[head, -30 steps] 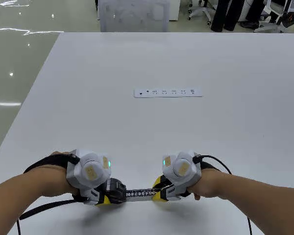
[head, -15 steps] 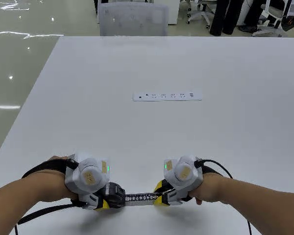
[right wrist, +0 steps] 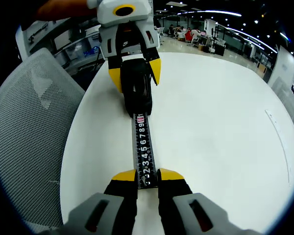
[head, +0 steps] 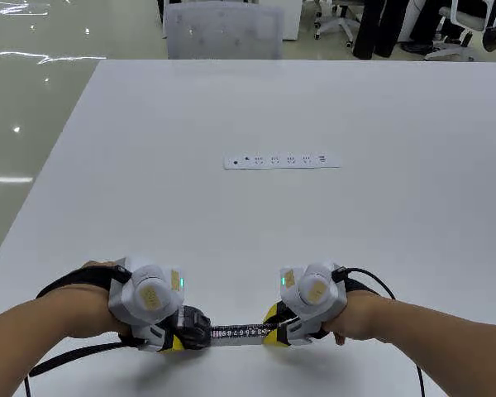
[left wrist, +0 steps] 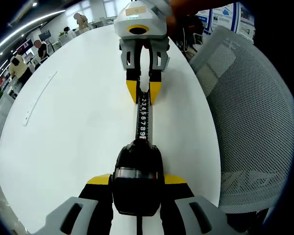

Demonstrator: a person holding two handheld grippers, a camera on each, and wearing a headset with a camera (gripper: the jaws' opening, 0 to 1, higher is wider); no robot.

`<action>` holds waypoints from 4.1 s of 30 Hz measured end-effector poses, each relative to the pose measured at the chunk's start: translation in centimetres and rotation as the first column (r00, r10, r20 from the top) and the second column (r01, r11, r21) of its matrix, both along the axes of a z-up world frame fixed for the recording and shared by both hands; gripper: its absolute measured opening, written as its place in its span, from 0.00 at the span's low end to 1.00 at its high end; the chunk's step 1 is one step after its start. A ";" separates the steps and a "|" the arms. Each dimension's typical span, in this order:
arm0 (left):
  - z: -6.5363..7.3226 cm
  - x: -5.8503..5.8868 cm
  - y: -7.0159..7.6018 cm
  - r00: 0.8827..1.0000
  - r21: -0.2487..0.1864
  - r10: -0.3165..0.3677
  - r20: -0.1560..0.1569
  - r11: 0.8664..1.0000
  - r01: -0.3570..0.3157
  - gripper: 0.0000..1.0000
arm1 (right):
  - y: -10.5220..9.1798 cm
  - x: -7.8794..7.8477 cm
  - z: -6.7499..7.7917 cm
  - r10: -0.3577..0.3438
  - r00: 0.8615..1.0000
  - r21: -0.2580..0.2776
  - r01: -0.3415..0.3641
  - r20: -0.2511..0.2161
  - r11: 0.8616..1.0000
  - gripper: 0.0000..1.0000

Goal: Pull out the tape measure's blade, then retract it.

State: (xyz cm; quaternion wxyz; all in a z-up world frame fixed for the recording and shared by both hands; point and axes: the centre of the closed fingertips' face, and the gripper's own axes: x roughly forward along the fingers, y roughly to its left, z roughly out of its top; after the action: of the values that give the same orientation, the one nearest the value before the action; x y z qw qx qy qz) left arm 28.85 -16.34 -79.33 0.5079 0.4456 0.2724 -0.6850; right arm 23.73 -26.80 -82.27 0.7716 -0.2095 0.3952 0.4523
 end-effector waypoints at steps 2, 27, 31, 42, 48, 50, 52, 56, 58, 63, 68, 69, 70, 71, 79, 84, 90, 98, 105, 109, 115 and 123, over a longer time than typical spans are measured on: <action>0.0 0.0 0.0 1.000 0.000 0.001 0.001 1.000 -0.001 0.34 | -0.1 0.0 0.1 0.003 1.000 -0.003 -0.003 0.001 1.000 0.13; 0.0 0.1 -0.1 1.000 0.001 0.015 -0.001 1.000 -0.015 0.34 | -2.0 -0.8 0.1 -0.015 1.000 -0.007 0.015 0.003 1.000 0.13; 0.0 0.1 -0.1 1.000 0.002 0.016 0.000 1.000 -0.016 0.34 | -2.3 -0.9 0.1 -0.019 1.000 -0.006 0.019 0.004 1.000 0.14; 0.0 0.0 0.0 1.000 0.002 0.018 0.001 1.000 -0.018 0.34 | -3.2 -1.3 0.1 -0.028 1.000 -0.008 0.028 0.002 1.000 0.14; 0.0 0.0 0.0 1.000 0.001 0.020 0.002 1.000 -0.020 0.34 | -3.6 -1.5 0.0 -0.034 0.999 -0.009 0.034 0.001 0.999 0.14; 0.0 0.1 0.0 1.000 0.001 0.020 0.002 1.000 -0.020 0.34 | -3.8 -1.5 0.0 -0.036 0.999 -0.009 0.036 0.001 0.999 0.14; 0.0 0.1 0.0 1.000 0.001 0.020 0.001 1.000 -0.020 0.34 | -3.9 -1.6 0.0 -0.038 0.999 -0.008 0.038 -0.001 0.999 0.14; 0.0 0.1 0.0 1.000 -0.001 0.020 0.003 1.000 -0.020 0.33 | -4.1 -1.8 0.1 -0.040 0.999 -0.007 0.040 -0.005 0.999 0.14; 0.0 0.1 -0.1 1.000 -0.004 0.023 0.001 1.000 -0.023 0.33 | -4.3 -1.8 0.1 -0.042 0.999 -0.008 0.042 -0.005 0.999 0.14; 0.0 0.1 -0.1 1.000 -0.004 0.022 0.002 1.000 -0.022 0.33 | -4.5 -1.9 0.1 -0.045 0.999 -0.009 0.045 -0.004 0.999 0.14; 0.0 0.1 -0.1 1.000 -0.006 0.025 0.002 1.000 -0.025 0.33 | -4.7 -2.0 0.0 -0.043 0.999 -0.010 0.043 -0.005 0.999 0.14; 0.0 0.1 -0.1 1.000 -0.006 0.026 0.001 1.000 -0.026 0.33 | -4.7 -2.0 0.0 -0.043 0.999 -0.009 0.043 -0.005 0.999 0.14; 0.0 0.1 -0.1 1.000 -0.008 0.028 0.000 1.000 -0.028 0.33 | -4.8 -2.0 0.0 -0.042 0.999 -0.009 0.042 -0.005 0.999 0.14; 0.0 0.1 -0.1 1.000 -0.009 0.030 -0.001 1.000 -0.030 0.33 | -4.8 -2.0 0.0 -0.041 0.999 -0.010 0.041 -0.005 0.999 0.14; 0.0 0.1 0.0 1.000 -0.007 0.030 -0.002 1.000 -0.030 0.33 | -5.3 -2.3 0.0 -0.047 0.999 -0.008 0.047 -0.006 0.999 0.14; -0.1 0.0 0.0 1.000 -0.007 0.031 -0.004 0.999 -0.031 0.33 | -5.6 -2.4 -0.1 -0.049 0.999 -0.010 0.049 -0.005 0.999 0.14; -0.1 0.0 0.0 0.999 -0.007 0.032 -0.004 0.999 -0.032 0.33 | -5.9 -2.6 0.0 -0.049 0.999 -0.011 0.049 -0.004 0.999 0.14; -0.1 0.1 0.0 0.999 -0.008 0.033 -0.005 0.999 -0.033 0.33 | -6.5 -2.8 0.0 -0.056 0.998 -0.013 0.056 -0.008 0.998 0.14; -0.1 0.1 -0.1 1.000 -0.008 0.030 -0.006 1.000 -0.030 0.33 | -6.7 -2.8 0.0 -0.056 0.998 -0.021 0.056 -0.007 0.998 0.14; -0.1 0.1 -0.1 1.000 -0.006 0.026 -0.004 1.000 -0.026 0.33 | -6.9 -2.9 0.1 -0.053 0.999 -0.021 0.053 -0.005 0.998 0.13; -0.1 0.1 -0.1 1.000 0.000 0.021 -0.004 1.000 -0.021 0.33 | -7.2 -3.1 0.1 -0.058 0.998 -0.022 0.058 -0.007 0.998 0.13; 0.0 0.1 -0.2 1.000 -0.003 0.025 -0.005 1.000 -0.025 0.33 | -8.4 -3.6 0.2 -0.061 0.998 -0.027 0.061 -0.014 0.998 0.14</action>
State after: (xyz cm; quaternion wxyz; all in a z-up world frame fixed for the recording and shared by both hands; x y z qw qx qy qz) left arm 28.92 -16.54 -79.34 0.5163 0.4397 0.2784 -0.6801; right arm 20.15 -35.21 -82.07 0.7792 -0.2042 0.4133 0.4247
